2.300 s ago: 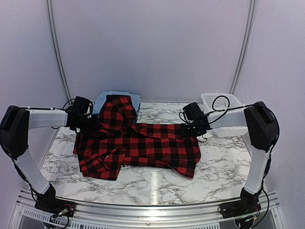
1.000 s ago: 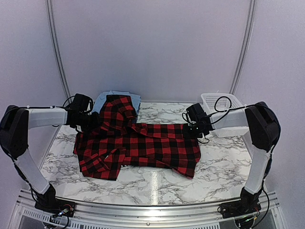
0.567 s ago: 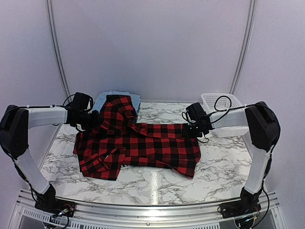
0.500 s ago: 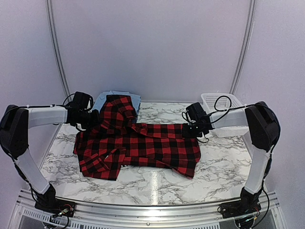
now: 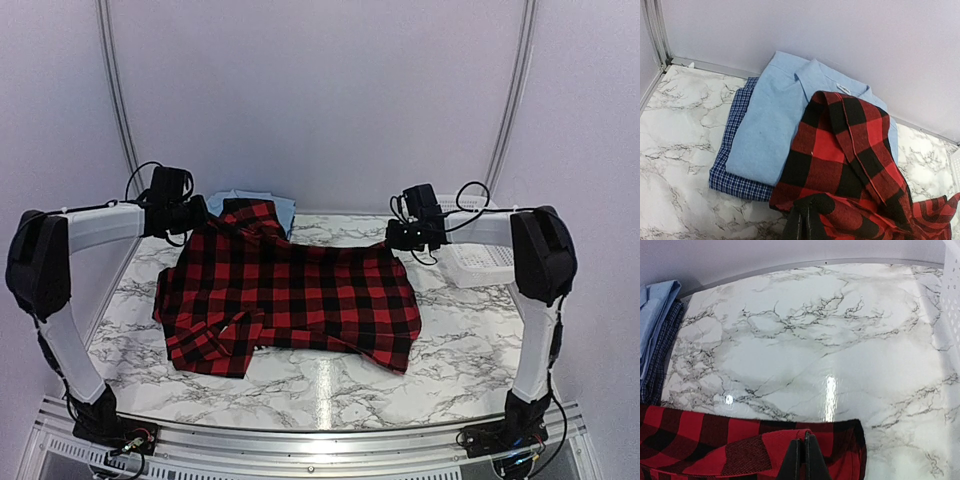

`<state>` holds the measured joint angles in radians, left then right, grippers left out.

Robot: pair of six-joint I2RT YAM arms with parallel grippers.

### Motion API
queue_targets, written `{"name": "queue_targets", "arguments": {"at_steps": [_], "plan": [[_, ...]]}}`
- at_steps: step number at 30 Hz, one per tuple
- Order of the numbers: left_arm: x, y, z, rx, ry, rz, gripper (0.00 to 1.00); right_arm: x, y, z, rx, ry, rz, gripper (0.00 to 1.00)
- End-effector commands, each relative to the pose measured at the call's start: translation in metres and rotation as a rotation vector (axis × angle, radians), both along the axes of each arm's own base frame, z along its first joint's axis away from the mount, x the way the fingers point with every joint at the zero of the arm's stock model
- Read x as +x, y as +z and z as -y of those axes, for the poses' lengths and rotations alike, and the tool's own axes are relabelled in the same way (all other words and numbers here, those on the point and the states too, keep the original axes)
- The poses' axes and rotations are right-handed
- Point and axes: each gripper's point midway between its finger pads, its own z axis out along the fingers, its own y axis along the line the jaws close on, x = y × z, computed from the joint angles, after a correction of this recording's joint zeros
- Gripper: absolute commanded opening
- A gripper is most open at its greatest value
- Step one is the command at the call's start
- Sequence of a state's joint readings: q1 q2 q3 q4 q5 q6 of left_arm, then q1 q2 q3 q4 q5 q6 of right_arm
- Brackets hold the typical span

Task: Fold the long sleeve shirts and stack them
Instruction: Flatten out the crumpled shirt at the center of the board.

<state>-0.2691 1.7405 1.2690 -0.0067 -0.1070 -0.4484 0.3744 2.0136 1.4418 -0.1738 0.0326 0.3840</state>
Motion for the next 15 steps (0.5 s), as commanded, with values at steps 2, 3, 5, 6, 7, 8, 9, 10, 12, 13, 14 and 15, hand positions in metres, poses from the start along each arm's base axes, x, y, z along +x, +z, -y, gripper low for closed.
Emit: {"name": "queue_targets", "arguments": {"at_steps": [2,3,5,6,7,8,9,10,12,13,14,15], "plan": [[0.038,-0.018,-0.017,0.006,0.058,0.024,0.0,0.05,-0.008,0.019,0.078,-0.036,0.051,0.0],[0.042,-0.022,-0.02,0.002,0.071,0.02,0.0,0.057,-0.011,0.02,0.078,-0.044,0.054,0.0],[0.047,-0.029,-0.026,-0.009,0.098,0.009,0.0,0.068,-0.016,0.019,0.073,-0.045,0.049,0.0],[0.049,-0.031,-0.027,-0.012,0.108,0.005,0.0,0.071,-0.021,0.018,0.07,-0.043,0.042,0.0],[0.05,-0.034,-0.031,-0.009,0.127,-0.003,0.0,0.075,-0.024,0.016,0.069,-0.04,0.038,0.0],[0.051,-0.035,-0.033,-0.01,0.142,-0.005,0.0,0.078,-0.026,0.016,0.068,-0.042,0.033,0.0],[0.052,-0.035,-0.033,-0.017,0.144,-0.007,0.02,0.08,-0.027,0.016,0.065,-0.039,0.032,0.0],[0.053,-0.034,-0.032,-0.023,0.139,-0.007,0.08,0.081,-0.026,0.014,0.064,-0.034,0.032,0.0],[0.053,-0.029,-0.031,-0.026,0.133,-0.006,0.31,0.082,-0.017,0.015,0.057,-0.03,0.044,0.05],[0.052,-0.025,-0.03,-0.026,0.124,0.0,0.42,0.081,-0.012,0.016,0.049,-0.03,0.045,0.13],[0.05,-0.018,-0.03,-0.028,0.12,0.008,0.55,0.08,-0.004,0.017,0.041,-0.028,0.051,0.18],[0.047,-0.01,-0.031,-0.031,0.119,0.017,0.65,0.078,0.006,0.017,0.032,-0.024,0.06,0.26]]}}
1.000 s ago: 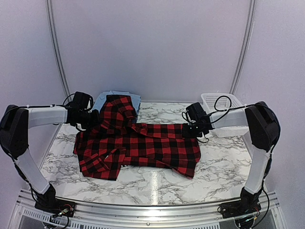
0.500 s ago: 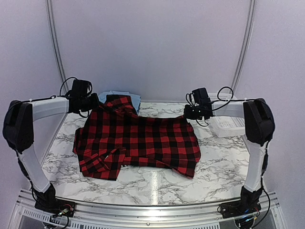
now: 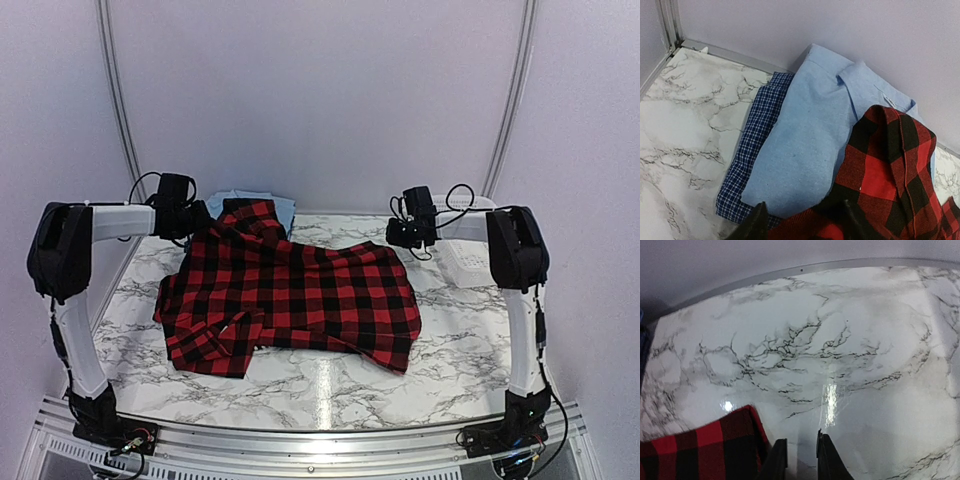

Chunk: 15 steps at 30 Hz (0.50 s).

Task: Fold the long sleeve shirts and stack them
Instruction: Flatten out the crumpled shirt at the center of the board, then pick up the sleeve from the center of the board.

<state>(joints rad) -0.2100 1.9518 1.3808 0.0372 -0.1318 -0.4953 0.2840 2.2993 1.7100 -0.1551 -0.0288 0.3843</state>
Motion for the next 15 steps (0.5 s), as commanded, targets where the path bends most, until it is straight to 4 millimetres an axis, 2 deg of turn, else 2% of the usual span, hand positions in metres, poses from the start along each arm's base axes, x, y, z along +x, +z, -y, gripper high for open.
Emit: {"name": "queue_targets", "arguments": {"at_steps": [1,3,5,6,10,12,13,15], "plan": [[-0.003,0.046,-0.006,-0.017,0.014,0.075,0.75,0.001,0.059,-0.003,-0.02,0.024,0.077,0.32],[-0.014,0.061,-0.004,-0.034,0.0,0.087,0.89,-0.01,0.075,-0.005,-0.038,0.04,0.088,0.47],[-0.035,0.063,-0.005,-0.048,-0.004,0.055,0.95,-0.024,0.088,-0.005,-0.068,0.041,0.088,0.54],[-0.046,0.071,-0.004,-0.064,-0.012,0.06,0.96,-0.036,0.09,-0.011,-0.076,0.061,0.077,0.57],[-0.098,0.069,0.007,-0.109,-0.053,0.022,0.97,-0.088,0.099,-0.03,-0.095,0.125,0.055,0.6],[-0.132,0.053,0.01,-0.12,-0.054,-0.033,0.96,-0.119,0.105,-0.039,-0.081,0.159,0.04,0.61],[-0.148,0.052,0.013,-0.127,-0.059,-0.045,0.96,-0.139,0.098,-0.042,-0.085,0.177,0.013,0.61],[-0.184,0.042,0.017,-0.13,-0.062,-0.079,0.95,-0.171,0.097,-0.049,-0.095,0.203,0.005,0.61]]}}
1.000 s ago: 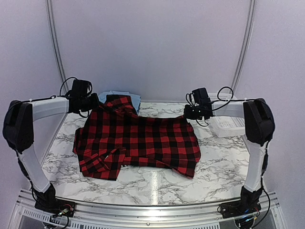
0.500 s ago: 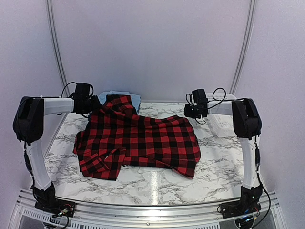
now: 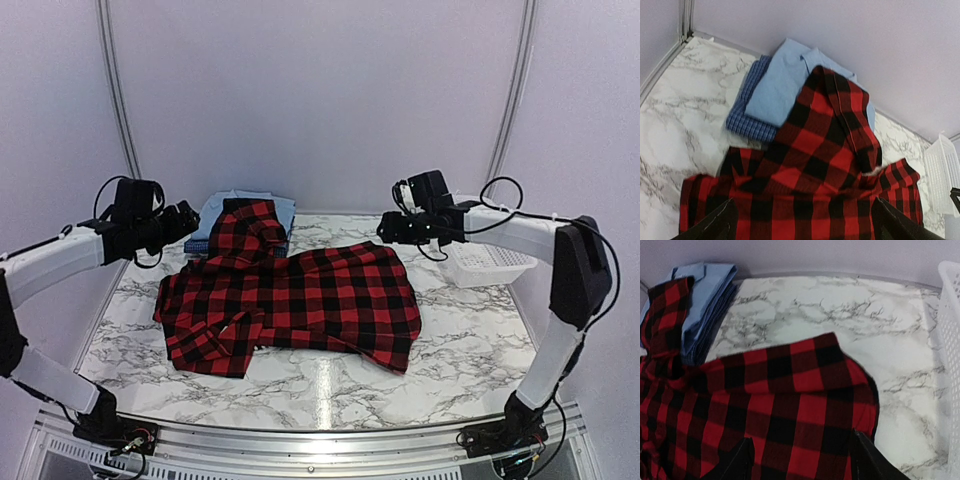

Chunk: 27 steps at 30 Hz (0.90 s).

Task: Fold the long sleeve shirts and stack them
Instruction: Pick up the sleeve from the center of the board.

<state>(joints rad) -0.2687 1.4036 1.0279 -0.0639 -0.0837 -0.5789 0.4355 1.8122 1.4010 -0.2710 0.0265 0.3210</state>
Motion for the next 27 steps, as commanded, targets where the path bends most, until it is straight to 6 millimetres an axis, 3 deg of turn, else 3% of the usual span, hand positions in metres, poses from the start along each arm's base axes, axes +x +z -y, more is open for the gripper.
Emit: {"name": "queue_targets", "arguments": {"at_steps": [1,3,8,12,17,23,27], "plan": [[-0.079,-0.044,0.011,-0.011,-0.02,-0.166,0.94,-0.075,-0.02,-0.013,-0.05,0.06,-0.09,0.6],[-0.113,-0.048,0.018,-0.028,-0.032,-0.176,0.9,-0.104,-0.022,-0.019,-0.048,0.08,-0.1,0.6],[-0.179,-0.086,0.023,-0.022,-0.024,-0.261,0.76,-0.161,-0.029,-0.026,-0.043,0.114,-0.126,0.6],[-0.211,-0.118,-0.001,0.044,0.117,-0.354,0.64,-0.195,-0.035,-0.032,-0.047,0.136,-0.144,0.59],[-0.223,-0.147,-0.023,0.018,0.262,-0.381,0.61,-0.22,-0.035,-0.034,-0.026,0.153,-0.148,0.6],[-0.207,-0.155,-0.01,0.021,0.188,-0.349,0.6,-0.232,-0.042,-0.028,-0.025,0.155,-0.165,0.6],[-0.199,-0.16,-0.015,0.006,0.191,-0.377,0.53,-0.234,-0.044,-0.026,-0.031,0.152,-0.165,0.59]]}}
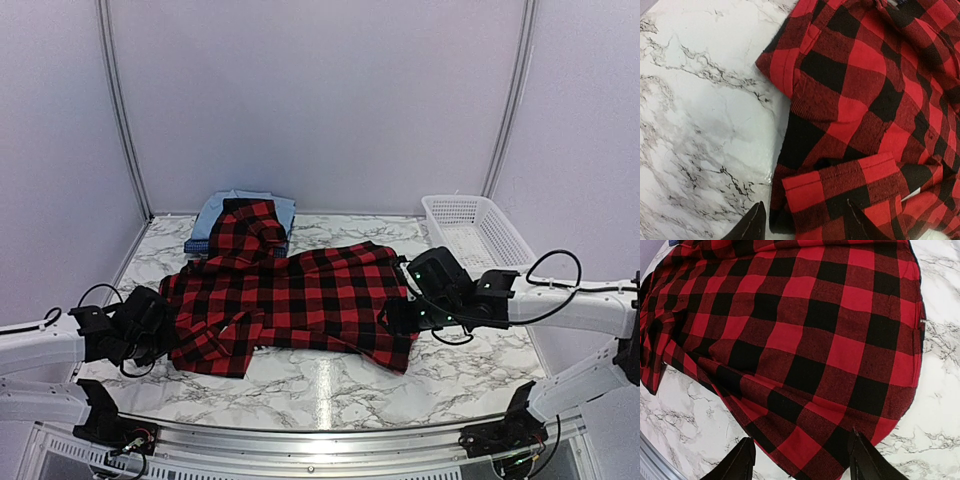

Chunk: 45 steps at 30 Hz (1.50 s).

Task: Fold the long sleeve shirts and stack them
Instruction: Pick up the sleeve from the center of the board, then pick up the corner of the shirt from the center of the board.

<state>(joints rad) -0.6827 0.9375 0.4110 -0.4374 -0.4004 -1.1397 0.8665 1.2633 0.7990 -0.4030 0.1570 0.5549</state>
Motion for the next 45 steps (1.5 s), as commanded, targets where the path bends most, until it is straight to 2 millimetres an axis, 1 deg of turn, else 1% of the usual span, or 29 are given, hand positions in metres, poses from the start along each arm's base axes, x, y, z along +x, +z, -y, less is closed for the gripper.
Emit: {"name": "queue_targets", "arguments": {"at_steps": [1,5,9,14,17,20,23,25,26,28,29,34,37,39,42,45], "plan": [[0.016,0.002,0.002,-0.028,-0.014,0.023,0.52,-0.001,0.006,0.002,0.008,-0.022,0.012,0.59],[0.019,-0.005,0.003,-0.036,-0.018,-0.001,0.48,0.0,0.007,0.001,0.007,-0.02,0.014,0.59],[0.019,-0.011,0.004,-0.046,-0.016,-0.016,0.45,0.001,0.007,0.001,0.007,-0.022,0.014,0.59],[0.021,-0.012,0.0,-0.035,-0.003,-0.008,0.44,0.0,0.008,0.0,0.017,-0.025,0.011,0.59],[0.02,-0.019,-0.006,-0.023,0.012,-0.027,0.43,-0.001,0.009,0.002,0.019,-0.03,0.009,0.59],[0.019,-0.024,-0.007,-0.024,0.016,-0.036,0.42,-0.003,0.009,0.004,0.018,-0.032,0.01,0.59],[0.02,-0.025,-0.005,-0.039,0.013,-0.032,0.41,-0.003,0.009,0.006,0.013,-0.037,0.012,0.59],[0.021,-0.023,-0.004,-0.043,0.011,-0.021,0.37,-0.004,0.009,0.006,0.014,-0.036,0.01,0.59],[0.022,-0.021,-0.003,-0.046,0.008,-0.015,0.33,-0.004,0.009,0.007,0.014,-0.036,0.009,0.59],[0.025,-0.012,-0.001,-0.063,0.0,0.012,0.22,-0.006,0.007,0.009,0.007,-0.039,0.002,0.59],[0.026,-0.005,0.0,-0.071,-0.001,0.031,0.19,-0.007,0.006,0.01,0.002,-0.04,-0.001,0.59],[0.031,0.037,0.002,-0.1,-0.027,0.124,0.0,-0.02,-0.007,0.023,-0.044,-0.045,-0.031,0.59],[0.032,0.07,0.008,-0.122,-0.082,0.178,0.0,-0.029,-0.016,0.035,-0.07,-0.06,-0.057,0.59],[0.033,0.103,0.019,-0.153,-0.165,0.246,0.0,-0.036,-0.022,0.041,-0.076,-0.069,-0.076,0.58],[0.028,0.143,0.037,-0.192,-0.315,0.313,0.0,-0.045,-0.032,0.05,-0.106,-0.087,-0.1,0.56],[0.017,0.172,0.055,-0.231,-0.458,0.335,0.0,-0.054,-0.045,0.056,-0.107,-0.103,-0.132,0.53]]}}
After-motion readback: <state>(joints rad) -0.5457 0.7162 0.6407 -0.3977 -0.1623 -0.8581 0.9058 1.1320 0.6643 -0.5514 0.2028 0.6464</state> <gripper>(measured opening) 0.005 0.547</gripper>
